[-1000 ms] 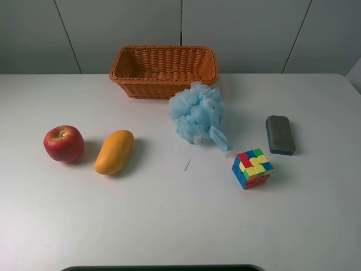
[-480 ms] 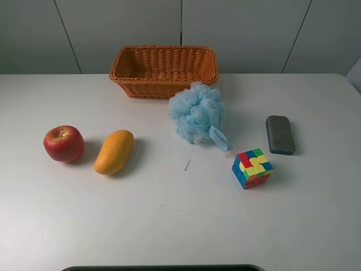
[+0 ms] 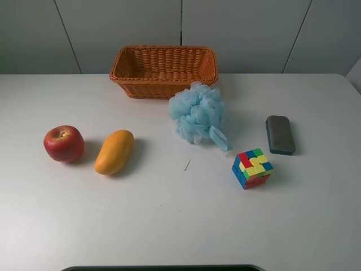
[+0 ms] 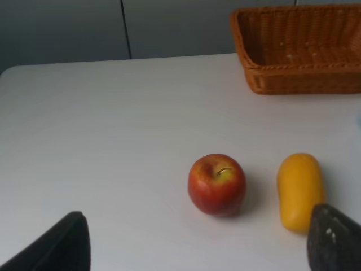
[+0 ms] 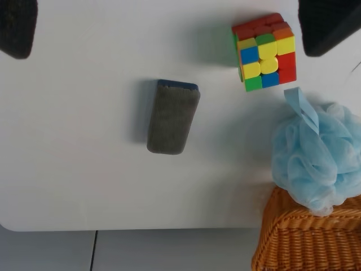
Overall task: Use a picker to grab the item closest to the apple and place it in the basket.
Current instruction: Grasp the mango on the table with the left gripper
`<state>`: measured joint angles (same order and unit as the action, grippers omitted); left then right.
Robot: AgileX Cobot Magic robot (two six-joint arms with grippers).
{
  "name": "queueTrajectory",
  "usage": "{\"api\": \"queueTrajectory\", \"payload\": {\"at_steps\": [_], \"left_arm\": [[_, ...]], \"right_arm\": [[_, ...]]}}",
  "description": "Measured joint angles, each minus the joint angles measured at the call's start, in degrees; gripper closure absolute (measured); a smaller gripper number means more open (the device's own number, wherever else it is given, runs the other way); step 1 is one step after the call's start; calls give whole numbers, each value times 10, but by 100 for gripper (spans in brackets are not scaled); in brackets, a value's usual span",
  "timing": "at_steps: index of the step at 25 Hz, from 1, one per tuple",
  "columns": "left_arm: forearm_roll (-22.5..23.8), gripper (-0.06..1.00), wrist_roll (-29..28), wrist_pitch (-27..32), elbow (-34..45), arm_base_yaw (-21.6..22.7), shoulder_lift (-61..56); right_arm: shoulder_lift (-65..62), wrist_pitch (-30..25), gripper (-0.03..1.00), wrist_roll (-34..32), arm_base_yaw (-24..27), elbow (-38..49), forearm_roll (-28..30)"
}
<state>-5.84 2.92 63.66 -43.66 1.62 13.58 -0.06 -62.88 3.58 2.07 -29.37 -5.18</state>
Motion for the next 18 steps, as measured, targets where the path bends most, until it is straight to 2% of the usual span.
{"api": "queueTrajectory", "payload": {"at_steps": [10, 18], "left_arm": [[8, 21, 0, 1, -77, -6, 302], [12, 21, -24, -51, -111, -111, 530]], "right_arm": [[0, 0, 27, 0, 0, 0, 0], [0, 0, 27, 0, 0, 0, 0]]}}
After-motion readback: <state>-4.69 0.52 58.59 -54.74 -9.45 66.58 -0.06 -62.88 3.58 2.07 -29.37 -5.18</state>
